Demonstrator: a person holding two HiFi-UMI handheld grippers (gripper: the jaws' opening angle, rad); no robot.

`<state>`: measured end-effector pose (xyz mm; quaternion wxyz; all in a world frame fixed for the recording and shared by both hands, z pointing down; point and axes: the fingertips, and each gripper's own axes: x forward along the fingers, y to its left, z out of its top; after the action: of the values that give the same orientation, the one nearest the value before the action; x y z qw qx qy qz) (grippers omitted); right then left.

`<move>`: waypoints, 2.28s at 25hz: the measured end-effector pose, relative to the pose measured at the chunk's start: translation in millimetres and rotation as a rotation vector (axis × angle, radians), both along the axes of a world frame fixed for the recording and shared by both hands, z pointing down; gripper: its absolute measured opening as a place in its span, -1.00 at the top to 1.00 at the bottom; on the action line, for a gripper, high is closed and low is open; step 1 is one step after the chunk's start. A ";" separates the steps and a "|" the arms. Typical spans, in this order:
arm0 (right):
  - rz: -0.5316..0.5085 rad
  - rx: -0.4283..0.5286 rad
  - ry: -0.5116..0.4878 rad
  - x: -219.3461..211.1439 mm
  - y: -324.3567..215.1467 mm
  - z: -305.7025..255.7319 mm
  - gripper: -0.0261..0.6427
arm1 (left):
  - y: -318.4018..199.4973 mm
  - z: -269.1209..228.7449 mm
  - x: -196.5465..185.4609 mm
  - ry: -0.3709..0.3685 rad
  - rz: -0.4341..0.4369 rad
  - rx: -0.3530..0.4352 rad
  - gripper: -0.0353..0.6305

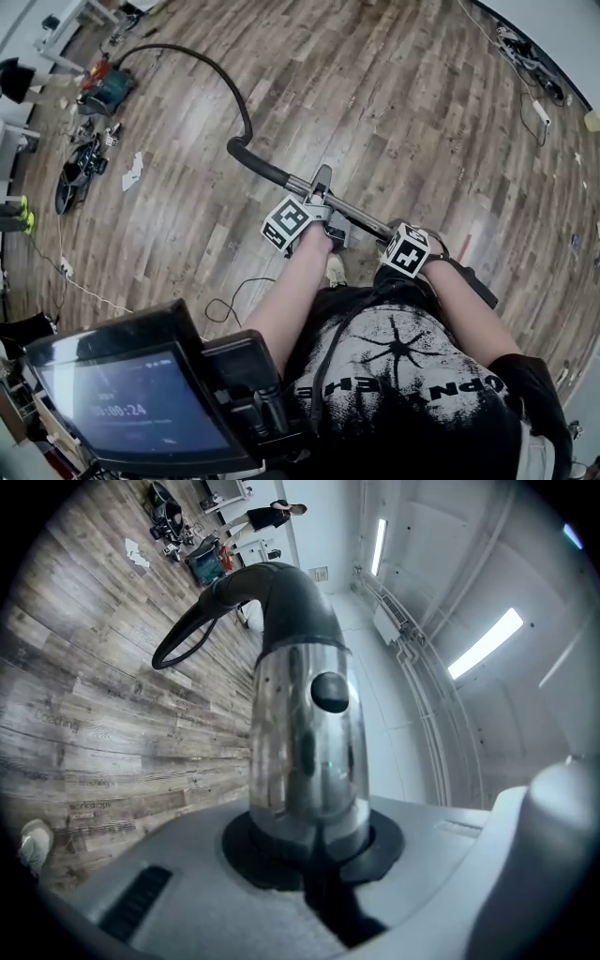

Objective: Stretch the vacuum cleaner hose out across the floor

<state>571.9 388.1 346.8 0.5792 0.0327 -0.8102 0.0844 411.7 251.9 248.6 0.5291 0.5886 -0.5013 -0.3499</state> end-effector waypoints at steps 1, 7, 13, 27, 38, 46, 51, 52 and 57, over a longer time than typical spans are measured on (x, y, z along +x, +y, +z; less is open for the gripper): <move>-0.002 0.000 -0.004 3.1 -0.9 -1.9 0.69 | -0.6 -2.5 3.2 -0.004 -0.002 0.000 0.78; -0.058 0.015 -0.035 42.7 -21.3 -10.5 0.69 | -11.0 -17.8 38.4 -0.032 -0.059 0.018 0.78; -0.149 0.040 -0.031 115.5 -34.6 -12.6 0.69 | -5.2 -20.4 100.7 -0.025 -0.150 0.034 0.78; -0.168 0.013 -0.044 226.2 -39.4 -9.3 0.69 | -8.6 -14.0 210.6 -0.038 -0.173 0.002 0.78; -0.027 0.037 -0.038 220.9 -36.9 -11.9 0.69 | -25.3 -17.4 220.4 -0.039 -0.038 0.011 0.78; 0.049 0.122 0.038 235.4 -45.1 1.6 0.66 | -37.4 10.9 235.6 0.031 0.020 -0.002 0.78; 0.051 0.201 0.082 244.0 -52.1 -5.4 0.65 | -39.6 13.9 242.8 0.060 0.022 -0.017 0.78; 0.046 0.207 0.085 247.4 -52.3 -5.2 0.64 | -40.1 14.2 247.6 0.060 0.025 -0.018 0.78; 0.037 0.225 0.087 281.8 -62.3 3.4 0.63 | -49.3 17.4 287.5 0.032 0.032 -0.020 0.78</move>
<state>853.7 325.8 350.1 0.6049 0.1161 -0.7878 0.0024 699.2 202.6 265.9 0.5482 0.5855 -0.4870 -0.3458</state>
